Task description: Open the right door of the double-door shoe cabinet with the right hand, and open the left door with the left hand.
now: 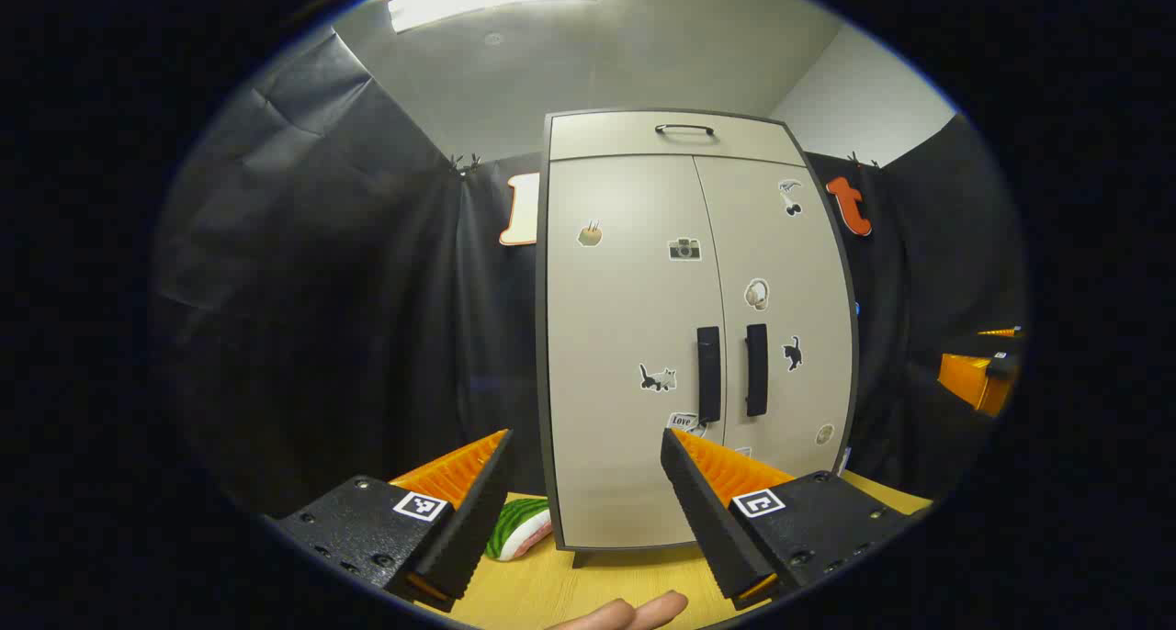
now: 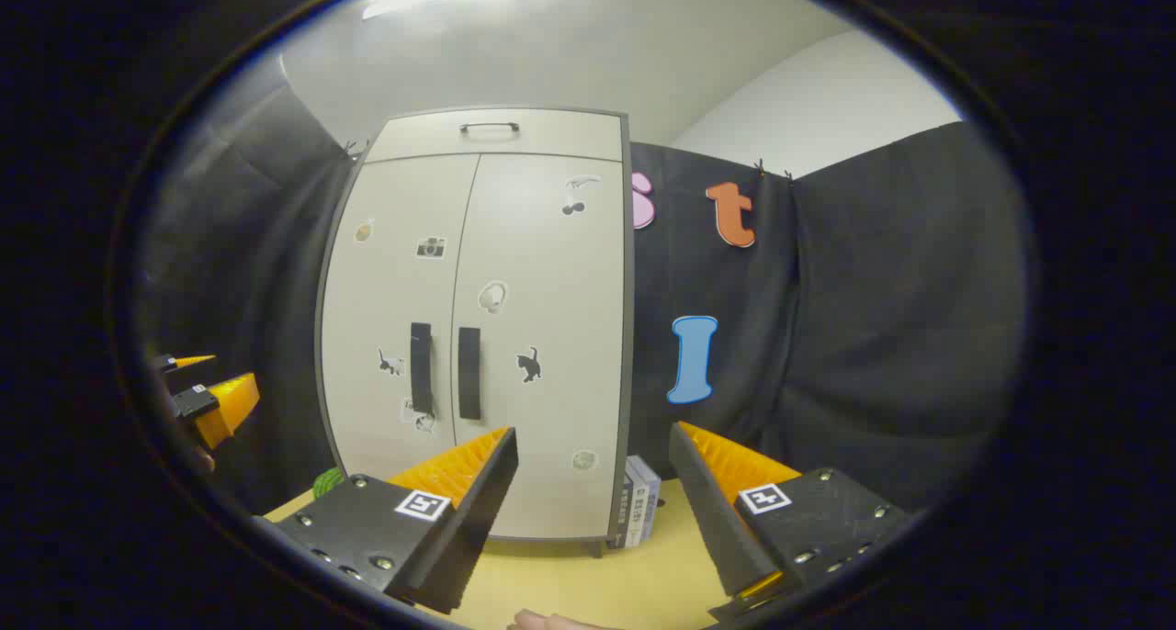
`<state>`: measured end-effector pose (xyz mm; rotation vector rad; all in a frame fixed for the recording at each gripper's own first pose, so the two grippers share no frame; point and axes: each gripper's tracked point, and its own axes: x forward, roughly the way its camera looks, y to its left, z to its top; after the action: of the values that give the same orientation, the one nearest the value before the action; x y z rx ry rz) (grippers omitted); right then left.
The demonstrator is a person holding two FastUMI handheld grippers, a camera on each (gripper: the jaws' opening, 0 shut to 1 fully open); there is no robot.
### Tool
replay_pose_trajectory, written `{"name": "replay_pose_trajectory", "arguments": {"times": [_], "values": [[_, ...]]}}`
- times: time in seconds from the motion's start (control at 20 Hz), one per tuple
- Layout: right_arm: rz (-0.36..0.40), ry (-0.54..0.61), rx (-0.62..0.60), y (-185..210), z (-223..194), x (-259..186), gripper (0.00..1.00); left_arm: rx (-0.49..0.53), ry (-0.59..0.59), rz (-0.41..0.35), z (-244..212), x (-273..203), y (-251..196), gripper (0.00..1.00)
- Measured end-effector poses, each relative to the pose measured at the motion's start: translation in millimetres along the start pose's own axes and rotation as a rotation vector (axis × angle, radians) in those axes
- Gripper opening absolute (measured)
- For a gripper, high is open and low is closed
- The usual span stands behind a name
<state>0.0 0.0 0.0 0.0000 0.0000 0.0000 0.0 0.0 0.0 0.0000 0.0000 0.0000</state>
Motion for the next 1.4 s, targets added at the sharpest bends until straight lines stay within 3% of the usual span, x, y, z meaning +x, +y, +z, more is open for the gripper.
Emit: {"name": "replay_pose_trajectory", "arguments": {"times": [0.05, 0.1, 0.4, 0.8, 0.9, 1.0, 1.4], "values": [[-0.006, -0.004, -0.004, -1.8, -0.4, 0.9, 0.94, -0.001, -0.003, -0.004, 0.3, -2.5, -0.7, 0.97], [-0.011, -0.006, -0.004, -2.9, -1.8, 1.3, 0.98, -0.004, 0.000, -0.009, 0.3, -4.5, -2.2, 0.97], [0.008, 0.036, -0.005, 3.4, -21.6, 7.2, 0.99, -0.016, 0.007, -0.080, -1.6, -17.1, -19.2, 0.96], [0.011, 0.070, -0.013, 9.8, -35.9, 18.7, 0.99, -0.006, -0.023, -0.011, -2.8, -12.7, 1.0, 0.97], [0.023, 0.063, -0.018, 17.4, -36.3, 24.2, 0.94, -0.017, -0.016, -0.011, -9.9, -11.2, 2.9, 0.97], [0.047, 0.075, -0.019, 28.2, -39.8, 34.9, 1.00, -0.027, 0.013, -0.031, -21.8, -8.4, 0.6, 0.97], [0.077, 0.051, -0.005, 67.0, -23.6, 118.0, 0.98, 0.005, 0.022, -0.034, -38.7, -4.3, 6.7, 0.97]]}}
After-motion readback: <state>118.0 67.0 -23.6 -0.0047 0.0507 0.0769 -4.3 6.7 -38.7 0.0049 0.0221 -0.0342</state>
